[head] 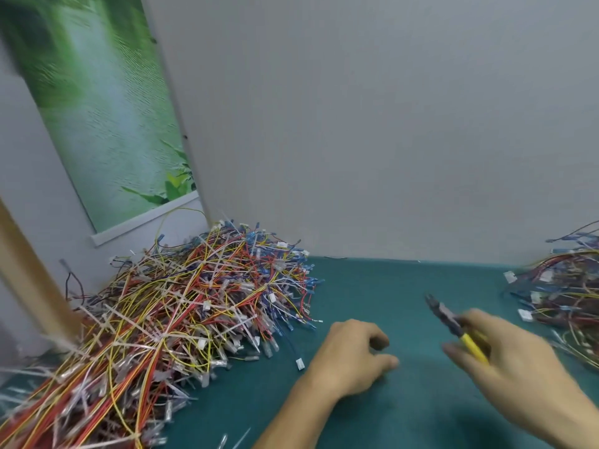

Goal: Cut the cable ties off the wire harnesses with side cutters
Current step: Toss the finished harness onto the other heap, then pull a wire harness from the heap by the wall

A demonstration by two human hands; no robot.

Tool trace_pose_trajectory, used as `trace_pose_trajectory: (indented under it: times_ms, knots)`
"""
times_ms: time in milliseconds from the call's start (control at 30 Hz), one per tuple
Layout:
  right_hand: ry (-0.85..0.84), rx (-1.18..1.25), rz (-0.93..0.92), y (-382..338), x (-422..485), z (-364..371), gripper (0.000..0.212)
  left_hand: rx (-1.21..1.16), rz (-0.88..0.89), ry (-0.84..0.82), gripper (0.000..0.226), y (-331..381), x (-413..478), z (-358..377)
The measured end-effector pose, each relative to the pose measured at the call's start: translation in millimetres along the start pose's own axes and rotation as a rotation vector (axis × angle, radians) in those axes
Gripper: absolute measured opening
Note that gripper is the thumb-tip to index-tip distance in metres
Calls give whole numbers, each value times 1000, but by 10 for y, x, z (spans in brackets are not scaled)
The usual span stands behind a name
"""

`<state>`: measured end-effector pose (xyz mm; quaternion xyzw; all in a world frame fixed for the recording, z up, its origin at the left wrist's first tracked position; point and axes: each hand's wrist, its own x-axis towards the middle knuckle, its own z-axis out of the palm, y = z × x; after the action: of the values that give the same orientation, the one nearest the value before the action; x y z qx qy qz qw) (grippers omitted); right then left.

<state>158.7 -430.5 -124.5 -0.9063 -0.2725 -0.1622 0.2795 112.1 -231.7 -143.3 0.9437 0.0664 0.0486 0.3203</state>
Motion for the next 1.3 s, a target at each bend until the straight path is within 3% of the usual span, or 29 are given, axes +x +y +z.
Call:
trace_pose_trajectory:
  times_ms: [33,233,300,533,900,967,1067,1133,1233,1300]
  knots:
    - [-120,-65,22,-56,-134,151,18,23,-8,79,26,-13,4,-91]
    - [-122,-163,70,176,-310,458,29,340,-99,683,22,-207,21,-593]
    - [-121,-191,62,163,-331,492,30,451,-178,771,30,-301,19,-690]
    - [-136,-349,52,192,-318,540,36,600,-402,590,29,-456,64,-737]
    - [-137,-351,52,193,-288,552,35,612,-339,540,33,-426,-6,-819]
    - [-136,-351,55,198,-281,552,34,557,-200,666,35,-337,-75,-864]
    - [-144,-344,60,205,-291,545,34,447,-63,1024,30,-227,-163,-1001]
    - [-148,-361,57,213,-288,542,34,485,-211,1109,32,-263,-181,-1165]
    - [-156,-344,63,206,-290,538,33,569,-574,878,28,-445,-176,-1330]
    - [-161,-341,64,201,-287,541,33,618,-676,754,20,-561,-173,-1347]
